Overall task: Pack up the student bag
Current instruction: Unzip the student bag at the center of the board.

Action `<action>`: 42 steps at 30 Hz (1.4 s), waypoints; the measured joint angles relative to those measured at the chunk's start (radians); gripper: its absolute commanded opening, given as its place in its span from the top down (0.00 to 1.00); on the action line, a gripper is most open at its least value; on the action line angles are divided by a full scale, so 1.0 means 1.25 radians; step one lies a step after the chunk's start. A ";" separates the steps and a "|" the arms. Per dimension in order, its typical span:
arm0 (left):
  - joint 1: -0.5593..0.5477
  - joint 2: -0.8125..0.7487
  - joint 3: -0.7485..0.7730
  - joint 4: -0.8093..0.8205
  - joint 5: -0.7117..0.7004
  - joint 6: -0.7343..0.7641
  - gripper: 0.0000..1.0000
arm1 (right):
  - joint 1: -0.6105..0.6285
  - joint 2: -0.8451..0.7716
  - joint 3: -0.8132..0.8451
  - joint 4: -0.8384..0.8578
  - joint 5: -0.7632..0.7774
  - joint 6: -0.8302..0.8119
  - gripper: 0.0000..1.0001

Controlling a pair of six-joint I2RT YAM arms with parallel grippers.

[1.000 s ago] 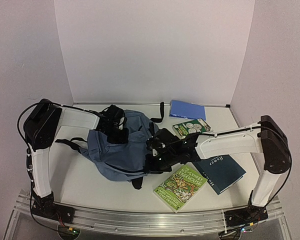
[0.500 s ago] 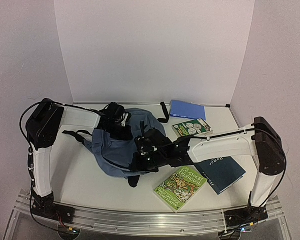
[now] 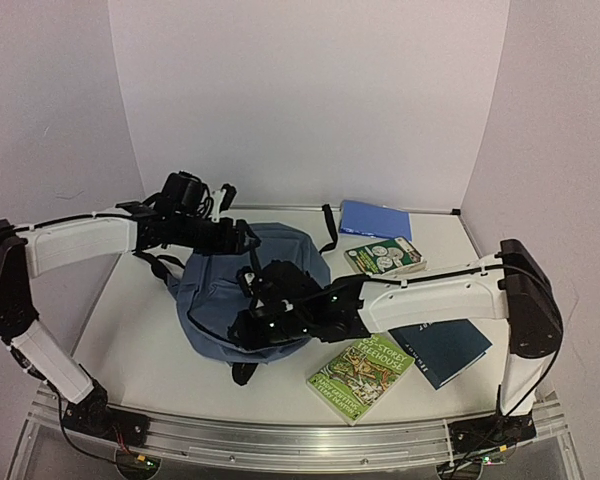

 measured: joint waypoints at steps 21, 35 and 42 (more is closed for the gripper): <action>-0.133 -0.437 -0.432 0.006 0.067 -0.285 0.30 | -0.084 -0.139 -0.158 -0.064 0.221 0.045 0.30; -0.174 -0.336 -0.454 0.031 -0.003 -0.336 0.51 | -0.099 -0.165 -0.199 -0.079 0.240 0.088 0.30; -0.184 -0.317 -0.462 0.036 -0.004 -0.350 0.54 | -0.099 -0.166 -0.199 -0.079 0.241 0.093 0.30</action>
